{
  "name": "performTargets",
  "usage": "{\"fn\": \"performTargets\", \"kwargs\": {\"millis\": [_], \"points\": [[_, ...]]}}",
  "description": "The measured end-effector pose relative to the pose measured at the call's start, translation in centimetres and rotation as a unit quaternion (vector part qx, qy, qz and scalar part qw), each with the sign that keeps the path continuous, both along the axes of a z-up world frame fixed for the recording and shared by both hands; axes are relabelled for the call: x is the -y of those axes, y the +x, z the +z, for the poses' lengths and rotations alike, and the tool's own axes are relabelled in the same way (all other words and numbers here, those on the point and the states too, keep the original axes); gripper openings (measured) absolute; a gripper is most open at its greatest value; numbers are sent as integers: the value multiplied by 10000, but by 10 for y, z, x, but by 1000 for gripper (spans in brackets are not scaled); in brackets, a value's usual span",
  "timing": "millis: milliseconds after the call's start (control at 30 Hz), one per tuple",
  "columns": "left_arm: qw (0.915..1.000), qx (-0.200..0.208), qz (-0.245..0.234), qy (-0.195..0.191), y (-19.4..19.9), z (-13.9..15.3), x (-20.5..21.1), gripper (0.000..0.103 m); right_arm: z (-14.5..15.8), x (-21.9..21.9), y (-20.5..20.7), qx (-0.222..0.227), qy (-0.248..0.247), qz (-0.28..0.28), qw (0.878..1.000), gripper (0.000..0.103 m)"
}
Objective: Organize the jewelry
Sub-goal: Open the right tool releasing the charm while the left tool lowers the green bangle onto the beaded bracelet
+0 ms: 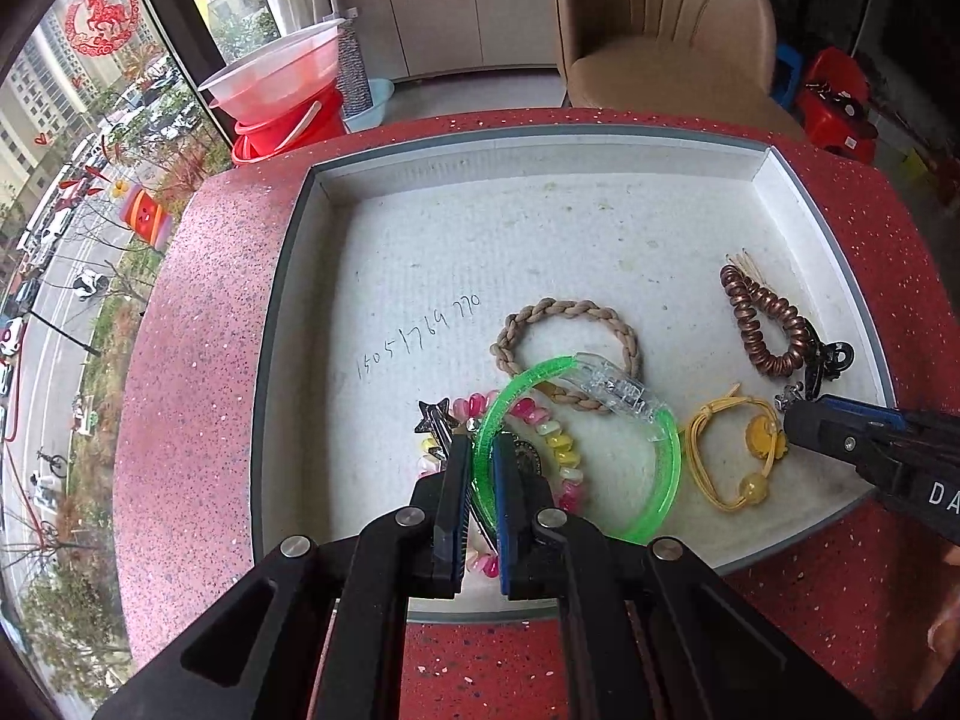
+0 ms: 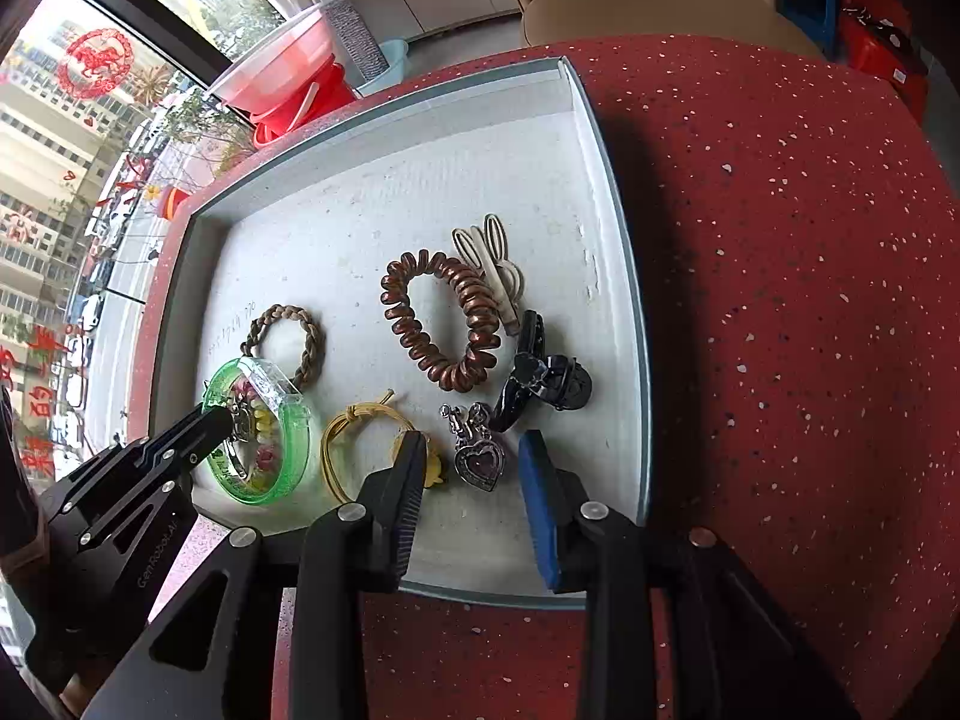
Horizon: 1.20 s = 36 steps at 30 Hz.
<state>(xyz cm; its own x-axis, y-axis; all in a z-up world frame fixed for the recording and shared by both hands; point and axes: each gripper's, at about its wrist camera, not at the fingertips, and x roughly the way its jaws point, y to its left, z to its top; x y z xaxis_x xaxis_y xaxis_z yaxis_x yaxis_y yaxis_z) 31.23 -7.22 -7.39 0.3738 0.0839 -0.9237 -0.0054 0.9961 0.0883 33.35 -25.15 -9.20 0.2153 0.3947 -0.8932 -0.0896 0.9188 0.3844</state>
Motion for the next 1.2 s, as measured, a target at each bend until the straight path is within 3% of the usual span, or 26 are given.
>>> {"fn": "performTargets", "kwargs": {"millis": [400,1200], "points": [[9998,188,49,4,-9,13,-1,25,12,8,-18,29,429,-159,9989,59],[9991,332,151,211,-19,25,-13,26,27,19,-42,145,573,-235,9980,59]]}}
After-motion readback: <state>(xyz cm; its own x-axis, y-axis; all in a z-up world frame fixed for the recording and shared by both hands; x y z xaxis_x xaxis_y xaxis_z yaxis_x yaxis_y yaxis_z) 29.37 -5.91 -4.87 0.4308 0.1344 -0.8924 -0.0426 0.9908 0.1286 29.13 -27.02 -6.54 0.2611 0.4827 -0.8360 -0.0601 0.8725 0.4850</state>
